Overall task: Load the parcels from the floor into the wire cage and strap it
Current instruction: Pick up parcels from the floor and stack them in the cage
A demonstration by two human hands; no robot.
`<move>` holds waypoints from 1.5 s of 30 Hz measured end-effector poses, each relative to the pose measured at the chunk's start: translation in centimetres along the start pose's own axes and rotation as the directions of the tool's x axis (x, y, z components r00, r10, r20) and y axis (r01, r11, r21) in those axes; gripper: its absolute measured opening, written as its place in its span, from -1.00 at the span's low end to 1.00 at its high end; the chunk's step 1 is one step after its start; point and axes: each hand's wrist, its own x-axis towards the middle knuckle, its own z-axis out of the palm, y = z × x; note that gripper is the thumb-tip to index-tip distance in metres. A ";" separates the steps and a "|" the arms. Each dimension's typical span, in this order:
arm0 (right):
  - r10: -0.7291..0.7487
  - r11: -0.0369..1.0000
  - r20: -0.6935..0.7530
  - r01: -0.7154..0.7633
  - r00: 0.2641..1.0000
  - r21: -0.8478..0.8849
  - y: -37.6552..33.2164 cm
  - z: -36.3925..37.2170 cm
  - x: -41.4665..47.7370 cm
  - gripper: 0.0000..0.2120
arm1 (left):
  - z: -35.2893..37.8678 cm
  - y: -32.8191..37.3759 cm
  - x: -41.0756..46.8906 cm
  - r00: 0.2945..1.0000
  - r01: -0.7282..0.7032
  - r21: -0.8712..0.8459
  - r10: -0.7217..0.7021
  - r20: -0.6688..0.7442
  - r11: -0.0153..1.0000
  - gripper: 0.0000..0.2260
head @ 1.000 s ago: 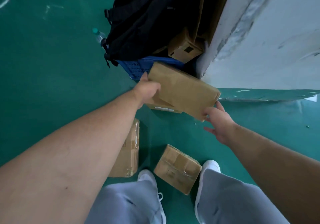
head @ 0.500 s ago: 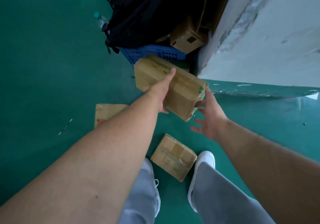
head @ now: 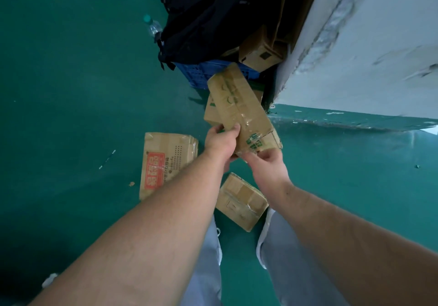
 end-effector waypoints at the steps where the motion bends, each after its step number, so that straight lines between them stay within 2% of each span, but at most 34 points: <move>1: -0.014 0.999 -0.025 0.015 1.000 0.041 0.0 -0.1 -0.5 -0.51 | 0.1 -0.2 -0.9 1.000 0.010 -0.010 -0.010 0.019 1.000 -0.59; 4: -0.052 0.987 -0.052 0.059 0.997 0.147 -0.5 -0.5 -1.2 -0.09 | 0.9 -0.6 -3.9 0.997 0.067 -0.035 -0.066 0.035 0.997 -0.60; 6: -0.044 0.983 0.008 0.042 0.999 0.180 -1.4 -1.2 -0.7 0.05 | 1.5 -0.8 -4.7 0.997 0.077 -0.020 -0.076 0.013 0.997 -0.51; 7: -0.040 0.981 0.042 0.031 0.998 0.192 -2.1 -1.5 -0.2 0.05 | 1.8 -0.5 -5.0 0.997 0.076 -0.007 -0.076 0.008 0.997 -0.54; 9: -0.036 0.981 0.049 0.026 0.998 0.191 -3.2 -2.4 2.0 -0.02 | 2.1 -0.1 -4.2 0.996 0.075 0.033 -0.077 0.045 0.997 -0.74; 10: -0.043 0.986 0.028 0.038 0.999 0.163 -3.4 -3.0 3.4 -0.09 | 2.2 0.1 -3.5 0.993 0.095 0.045 -0.098 0.066 0.994 -0.75; 12: -0.072 0.996 0.009 0.072 0.997 0.056 -3.0 -4.1 6.1 -0.24 | 2.4 -0.1 -1.9 0.986 0.136 0.090 -0.144 0.085 0.987 -0.53; 14: -0.063 0.997 0.049 0.066 0.997 -0.051 -1.9 -4.9 8.2 -0.35 | 2.4 -0.9 0.0 0.982 0.157 0.109 -0.167 0.085 0.981 -0.41; 16: -0.028 0.961 0.016 0.032 0.999 -0.273 -0.9 -5.4 9.9 -0.57 | 2.4 -1.8 1.5 0.978 0.169 0.073 -0.176 0.108 0.983 -0.36; 17: -0.009 0.912 -0.024 -0.001 1.000 -0.411 -0.6 -5.5 10.8 -0.67 | 2.6 -2.2 2.3 0.977 0.167 0.061 -0.173 0.121 0.984 -0.34; 19: 0.008 0.793 -0.113 -0.075 0.994 -0.605 0.3 -5.9 12.6 -0.55 | 3.1 -3.0 3.9 0.973 0.165 0.077 -0.175 0.152 0.983 -0.32; 21: -0.018 0.746 -0.186 -0.111 0.982 -0.657 1.3 -6.5 14.2 -0.42 | 3.8 -4.0 5.4 0.968 0.167 0.111 -0.184 0.170 0.980 -0.32; 23: -0.052 0.815 -0.261 -0.111 0.964 -0.569 2.2 -7.5 14.9 -0.43 | 4.4 -5.1 6.5 0.971 0.146 0.210 -0.181 0.158 0.967 -0.38; 25: -0.081 0.889 -0.291 -0.062 0.953 -0.453 3.3 -8.4 15.7 -0.61 | 5.3 -6.4 7.3 0.975 0.097 0.315 -0.154 0.159 0.944 -0.47; 27: -0.101 0.935 -0.312 -0.017 0.945 -0.355 4.4 -9.0 16.7 -0.66 | 6.9 -7.9 7.9 0.969 0.069 0.359 -0.148 0.199 0.931 -0.51; 29: -0.084 0.939 -0.360 -0.047 0.929 -0.341 5.3 -9.5 16.9 -0.54 | 8.8 -9.1 7.7 0.952 0.089 0.374 -0.189 0.241 0.923 -0.51; 31: -0.025 0.902 -0.457 -0.177 0.889 -0.394 5.9 -10.4 16.5 -0.23 | 10.6 -10.2 7.3 0.934 0.120 0.385 -0.235 0.268 0.915 -0.54; 33: 0.047 0.855 -0.501 -0.294 0.864 -0.427 6.9 -11.2 15.9 0.03 | 11.8 -11.1 6.9 0.929 0.157 0.385 -0.268 0.254 0.909 -0.44; 34: 0.106 0.864 -0.458 -0.309 0.883 -0.397 7.7 -11.6 15.9 0.06 | 12.2 -11.4 6.9 0.931 0.169 0.393 -0.278 0.237 0.904 -0.35; 36: 0.187 0.946 -0.311 -0.256 0.932 -0.197 9.3 -12.0 15.7 -0.09 | 12.9 -12.1 6.7 0.936 0.188 0.386 -0.284 0.207 0.903 -0.19; 37: 0.210 0.972 -0.279 -0.232 0.937 -0.048 10.2 -12.0 15.0 -0.23 | 13.0 -12.4 6.2 0.943 0.192 0.378 -0.277 0.185 0.906 -0.14; 39: 0.249 0.966 -0.294 -0.214 0.923 0.146 11.6 -11.5 13.2 -0.45 | 12.5 -12.5 4.7 0.969 0.181 0.339 -0.227 0.101 0.923 -0.18; 40: 0.270 0.957 -0.298 -0.221 0.916 0.189 12.2 -11.1 11.8 -0.50 | 11.6 -12.6 3.9 0.979 0.172 0.326 -0.198 0.047 0.929 -0.23; 42: 0.327 0.932 -0.261 -0.263 0.908 0.249 13.1 -10.3 8.5 -0.47 | 9.2 -12.5 1.4 0.981 0.188 0.311 -0.196 -0.009 0.932 -0.32; 43: 0.351 0.915 -0.211 -0.286 0.912 0.283 13.2 -10.1 6.5 -0.48 | 7.7 -12.4 -0.1 0.978 0.200 0.304 -0.209 -0.001 0.932 -0.34; 45: 0.370 0.886 -0.064 -0.331 0.927 0.323 12.5 -9.8 2.1 -0.63 | 4.1 -12.0 -3.6 0.973 0.224 0.261 -0.231 -0.002 0.939 -0.34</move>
